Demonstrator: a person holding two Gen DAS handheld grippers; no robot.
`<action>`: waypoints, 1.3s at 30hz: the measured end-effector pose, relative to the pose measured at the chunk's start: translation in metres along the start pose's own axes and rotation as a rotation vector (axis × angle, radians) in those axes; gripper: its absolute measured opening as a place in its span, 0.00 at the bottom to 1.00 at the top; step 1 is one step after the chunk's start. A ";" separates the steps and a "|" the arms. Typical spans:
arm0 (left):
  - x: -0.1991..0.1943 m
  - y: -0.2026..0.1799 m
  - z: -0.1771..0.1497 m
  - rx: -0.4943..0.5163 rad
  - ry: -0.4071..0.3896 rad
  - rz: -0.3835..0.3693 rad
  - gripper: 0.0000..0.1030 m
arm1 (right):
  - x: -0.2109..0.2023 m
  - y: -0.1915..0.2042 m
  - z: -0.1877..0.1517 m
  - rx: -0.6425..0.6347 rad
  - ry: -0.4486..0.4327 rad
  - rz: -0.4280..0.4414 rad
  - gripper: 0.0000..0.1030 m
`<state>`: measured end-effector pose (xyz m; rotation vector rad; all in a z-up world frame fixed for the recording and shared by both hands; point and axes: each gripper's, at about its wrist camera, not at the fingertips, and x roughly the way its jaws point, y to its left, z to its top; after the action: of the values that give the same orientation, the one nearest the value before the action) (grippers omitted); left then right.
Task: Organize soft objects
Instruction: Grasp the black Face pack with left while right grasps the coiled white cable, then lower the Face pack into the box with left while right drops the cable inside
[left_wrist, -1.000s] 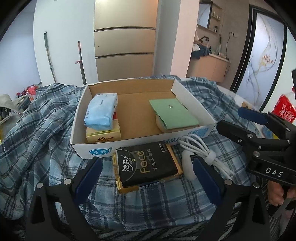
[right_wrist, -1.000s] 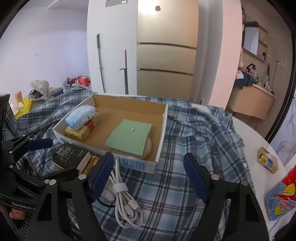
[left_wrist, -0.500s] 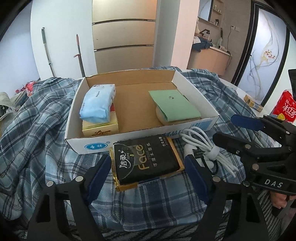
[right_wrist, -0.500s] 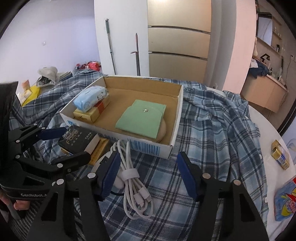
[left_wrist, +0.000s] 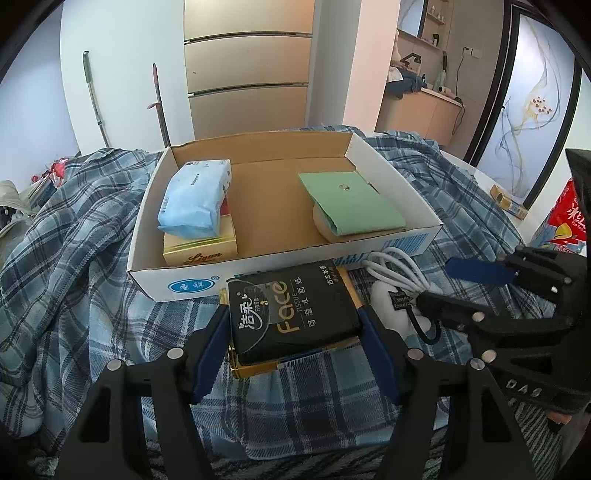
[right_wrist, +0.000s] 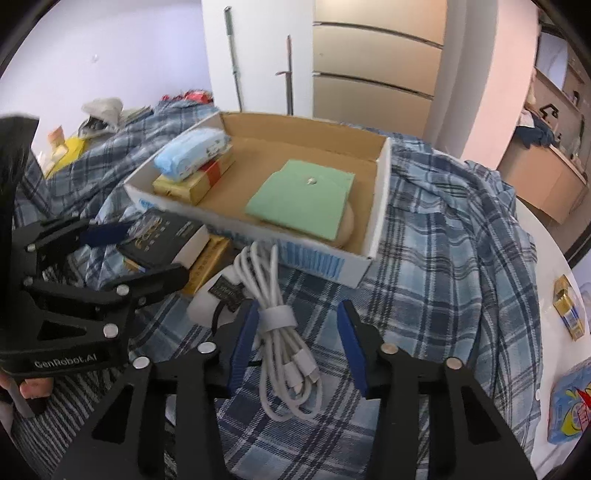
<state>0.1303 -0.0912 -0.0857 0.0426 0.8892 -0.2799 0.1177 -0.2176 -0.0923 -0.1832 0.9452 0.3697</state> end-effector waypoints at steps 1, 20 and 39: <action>-0.001 0.000 0.000 -0.001 -0.004 -0.002 0.68 | 0.000 0.002 0.000 -0.008 0.001 0.006 0.37; -0.067 0.001 -0.010 -0.005 -0.325 -0.012 0.67 | -0.035 0.000 -0.005 -0.007 -0.181 -0.010 0.20; -0.142 -0.024 -0.004 0.111 -0.528 0.084 0.67 | -0.075 -0.002 0.006 0.051 -0.330 -0.135 0.20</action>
<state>0.0365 -0.0819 0.0234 0.1036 0.3455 -0.2453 0.0837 -0.2343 -0.0274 -0.1338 0.6127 0.2415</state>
